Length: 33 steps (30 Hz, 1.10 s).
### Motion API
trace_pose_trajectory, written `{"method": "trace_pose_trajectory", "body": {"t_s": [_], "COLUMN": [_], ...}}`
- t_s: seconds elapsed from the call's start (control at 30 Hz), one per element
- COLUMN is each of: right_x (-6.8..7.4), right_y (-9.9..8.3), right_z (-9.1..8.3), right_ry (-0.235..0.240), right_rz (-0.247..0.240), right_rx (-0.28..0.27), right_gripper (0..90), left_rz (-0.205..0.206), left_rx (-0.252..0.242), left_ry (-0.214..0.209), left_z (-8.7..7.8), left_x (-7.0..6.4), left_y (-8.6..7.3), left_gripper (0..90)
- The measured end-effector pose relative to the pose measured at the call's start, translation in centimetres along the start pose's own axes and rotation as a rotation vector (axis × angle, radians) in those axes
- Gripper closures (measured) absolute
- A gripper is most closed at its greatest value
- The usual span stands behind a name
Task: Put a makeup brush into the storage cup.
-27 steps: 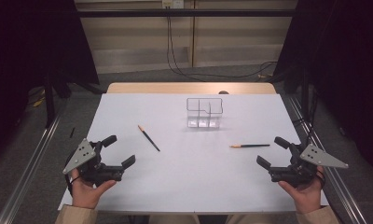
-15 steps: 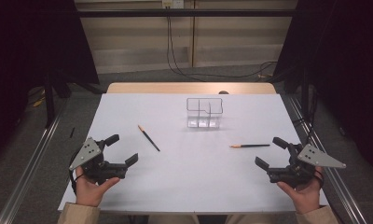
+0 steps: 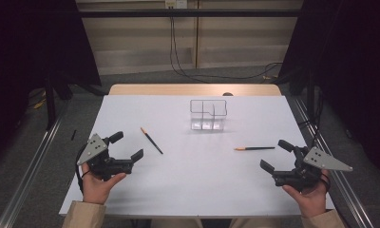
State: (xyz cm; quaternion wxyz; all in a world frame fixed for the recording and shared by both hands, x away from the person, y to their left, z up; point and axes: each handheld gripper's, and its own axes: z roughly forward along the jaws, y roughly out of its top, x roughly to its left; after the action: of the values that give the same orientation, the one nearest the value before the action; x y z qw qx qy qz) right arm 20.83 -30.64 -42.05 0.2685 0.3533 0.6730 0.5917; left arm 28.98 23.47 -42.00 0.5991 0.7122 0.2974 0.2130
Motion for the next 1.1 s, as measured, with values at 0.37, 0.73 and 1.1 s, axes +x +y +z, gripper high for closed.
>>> {"method": "trace_pose_trajectory", "body": {"t_s": [0.37, 0.73, 1.1], "right_x": [-0.1, 0.0, -0.1], "right_y": [0.0, 0.0, 0.0], "right_z": [-0.1, -0.2, -0.2], "right_ry": [-0.002, 0.000, 0.004], "right_rz": [0.003, 0.003, 0.003], "right_rx": [-0.005, -0.012, -0.010], "right_gripper": [2.9, 2.9, 2.9], "left_rz": [-0.018, -0.032, -0.055], "left_rx": [-0.038, -0.029, -0.011], "left_ry": [0.011, 0.031, 0.059], "left_z": [1.1, 3.1, 4.7], "left_x": [0.5, 1.1, 2.5], "left_y": [0.7, 1.0, 1.1], "left_gripper": [1.5, 1.4, 1.4]}}
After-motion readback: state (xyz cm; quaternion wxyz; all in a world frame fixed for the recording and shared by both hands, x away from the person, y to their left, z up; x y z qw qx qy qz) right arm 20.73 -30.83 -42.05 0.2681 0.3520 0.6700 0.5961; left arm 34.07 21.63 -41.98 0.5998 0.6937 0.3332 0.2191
